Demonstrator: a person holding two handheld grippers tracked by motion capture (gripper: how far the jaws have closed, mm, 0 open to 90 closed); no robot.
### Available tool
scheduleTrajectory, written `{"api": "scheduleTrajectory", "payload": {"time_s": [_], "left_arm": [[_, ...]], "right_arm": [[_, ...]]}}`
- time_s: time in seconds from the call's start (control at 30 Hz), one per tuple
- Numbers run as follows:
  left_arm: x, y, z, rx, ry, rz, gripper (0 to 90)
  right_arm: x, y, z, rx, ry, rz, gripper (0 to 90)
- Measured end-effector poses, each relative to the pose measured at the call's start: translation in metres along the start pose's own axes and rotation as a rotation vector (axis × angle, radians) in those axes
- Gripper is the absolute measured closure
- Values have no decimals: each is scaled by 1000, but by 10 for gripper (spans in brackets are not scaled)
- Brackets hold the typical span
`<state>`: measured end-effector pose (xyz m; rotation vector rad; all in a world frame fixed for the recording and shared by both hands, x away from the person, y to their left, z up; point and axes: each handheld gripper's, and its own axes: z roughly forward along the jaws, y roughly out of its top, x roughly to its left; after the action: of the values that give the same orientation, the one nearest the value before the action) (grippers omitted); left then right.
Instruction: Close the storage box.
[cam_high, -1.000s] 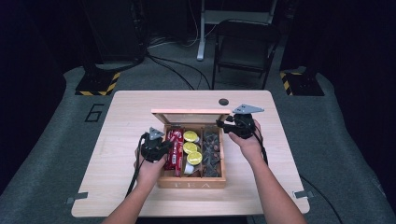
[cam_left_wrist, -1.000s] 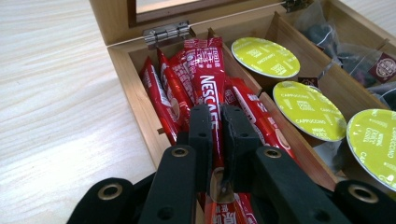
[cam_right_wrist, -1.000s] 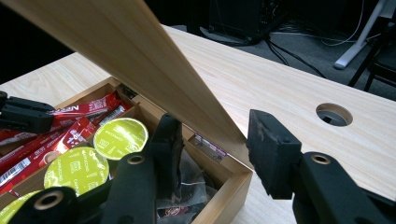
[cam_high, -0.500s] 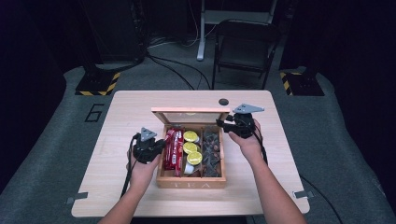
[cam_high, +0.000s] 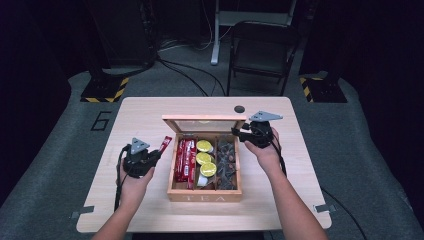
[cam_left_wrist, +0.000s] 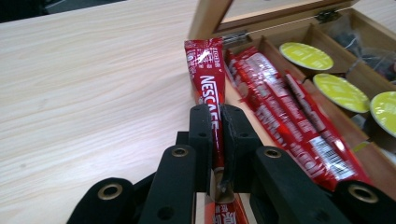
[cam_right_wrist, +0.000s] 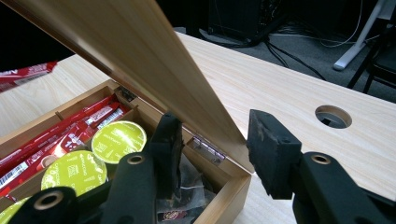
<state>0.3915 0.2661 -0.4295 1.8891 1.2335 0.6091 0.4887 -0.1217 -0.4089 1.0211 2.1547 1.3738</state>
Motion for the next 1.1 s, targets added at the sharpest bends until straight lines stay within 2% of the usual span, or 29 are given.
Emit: {"api": "scheduleTrajectory", "payload": {"time_s": [0.1, 0.23, 0.43, 0.53, 0.67, 0.9, 1.1], "left_arm": [[8, -4, -5, -2, 17, -11, 826], [18, -11, -8, -16, 33, -46, 826], [31, -22, -7, -27, 56, -86, 825], [36, -24, -7, -24, 64, -93, 825], [43, -23, -7, -45, 83, -113, 825], [52, -29, 0, -10, 105, -120, 824], [59, -37, 9, 17, 113, -151, 824]], "right_arm": [[0, 0, 0, 0, -1, 0, 555], [0, 0, 0, -1, -1, 0, 555], [1, -1, 0, -1, -2, -1, 552], [2, -1, 0, 4, -5, 0, 552], [2, -2, -1, 6, -2, -10, 551], [4, -3, -2, 12, -10, -16, 549], [4, -3, -2, 12, -5, -17, 549]]}}
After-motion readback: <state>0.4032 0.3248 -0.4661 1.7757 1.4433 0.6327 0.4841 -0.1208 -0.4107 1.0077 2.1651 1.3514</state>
